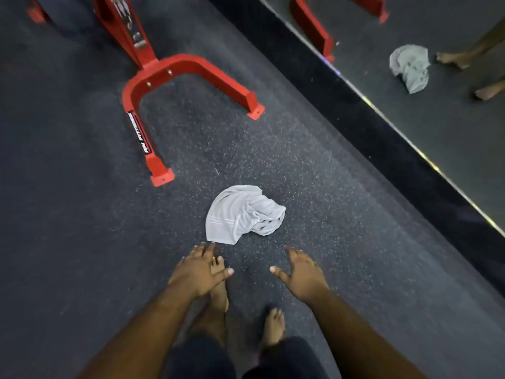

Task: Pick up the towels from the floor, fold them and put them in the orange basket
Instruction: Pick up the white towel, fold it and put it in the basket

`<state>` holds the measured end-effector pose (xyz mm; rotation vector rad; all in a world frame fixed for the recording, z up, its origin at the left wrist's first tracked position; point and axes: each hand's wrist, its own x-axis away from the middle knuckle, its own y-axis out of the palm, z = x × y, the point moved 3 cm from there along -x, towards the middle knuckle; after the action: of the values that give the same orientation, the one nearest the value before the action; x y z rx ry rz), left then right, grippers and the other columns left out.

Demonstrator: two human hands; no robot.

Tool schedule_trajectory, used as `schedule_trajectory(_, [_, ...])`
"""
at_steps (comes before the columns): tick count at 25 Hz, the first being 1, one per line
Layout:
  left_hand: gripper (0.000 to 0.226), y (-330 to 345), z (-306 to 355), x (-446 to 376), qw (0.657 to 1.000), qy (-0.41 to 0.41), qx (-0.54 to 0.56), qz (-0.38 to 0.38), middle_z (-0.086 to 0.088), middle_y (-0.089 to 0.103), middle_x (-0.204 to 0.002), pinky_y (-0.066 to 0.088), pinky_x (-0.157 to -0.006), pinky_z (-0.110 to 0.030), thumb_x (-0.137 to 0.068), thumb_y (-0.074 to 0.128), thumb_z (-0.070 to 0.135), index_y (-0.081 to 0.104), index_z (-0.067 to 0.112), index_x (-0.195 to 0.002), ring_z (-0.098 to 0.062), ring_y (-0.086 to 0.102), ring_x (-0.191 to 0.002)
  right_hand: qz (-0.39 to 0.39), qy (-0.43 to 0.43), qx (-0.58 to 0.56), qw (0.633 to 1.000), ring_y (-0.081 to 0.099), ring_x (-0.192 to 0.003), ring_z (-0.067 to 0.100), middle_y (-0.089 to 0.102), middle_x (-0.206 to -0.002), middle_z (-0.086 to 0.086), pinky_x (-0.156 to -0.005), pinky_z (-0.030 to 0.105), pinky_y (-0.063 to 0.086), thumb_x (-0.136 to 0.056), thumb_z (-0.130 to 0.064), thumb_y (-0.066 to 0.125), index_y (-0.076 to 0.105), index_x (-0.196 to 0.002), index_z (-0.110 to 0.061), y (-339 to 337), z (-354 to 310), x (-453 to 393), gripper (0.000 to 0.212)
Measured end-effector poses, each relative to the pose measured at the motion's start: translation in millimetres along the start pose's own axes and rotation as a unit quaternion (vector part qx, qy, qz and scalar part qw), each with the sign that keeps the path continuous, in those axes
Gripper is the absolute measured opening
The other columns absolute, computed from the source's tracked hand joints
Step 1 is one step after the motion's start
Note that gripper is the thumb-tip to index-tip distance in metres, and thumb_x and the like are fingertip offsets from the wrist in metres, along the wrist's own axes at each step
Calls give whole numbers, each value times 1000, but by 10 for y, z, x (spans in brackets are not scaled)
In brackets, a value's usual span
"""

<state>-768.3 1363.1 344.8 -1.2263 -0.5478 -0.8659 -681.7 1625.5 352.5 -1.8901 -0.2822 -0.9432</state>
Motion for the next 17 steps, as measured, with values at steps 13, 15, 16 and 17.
schedule_trajectory(13, [104,1373,-692,-3548,992,-46,-1,-120,-3,0,-171,17,-125,-47,-85,42,83,-1,28,-163,-27,6,-157,-54,-1,73,996,51,-128,32,58,-137,11,-101,45,43,-99,-50,53,39,-148,-19,1478,433,-4018,60])
schedule_trajectory(15, [106,1659,-772,-3890,989,-45,-9,-139,-2,-3,-171,15,-126,-46,-84,41,85,-2,29,-163,-26,4,-157,-40,-7,101,994,53,-125,31,58,-135,11,-99,44,45,-100,-50,52,38,-146,-18,1766,521,-4509,58])
schedule_trajectory(16, [105,1743,-787,-4020,988,-40,-21,-146,-1,-4,-171,14,-126,-46,-84,39,85,-3,29,-163,-24,3,-157,-37,-8,117,992,53,-126,31,57,-136,11,-99,44,45,-100,-49,52,38,-147,-18,1872,550,-4698,58])
schedule_trajectory(17, [105,1819,-807,-4155,987,-33,-32,-151,-1,-5,-171,13,-126,-45,-85,37,85,-4,28,-163,-23,1,-157,-37,-6,130,991,53,-126,31,57,-136,11,-100,44,44,-100,-49,52,39,-146,-18,1985,579,-4885,57])
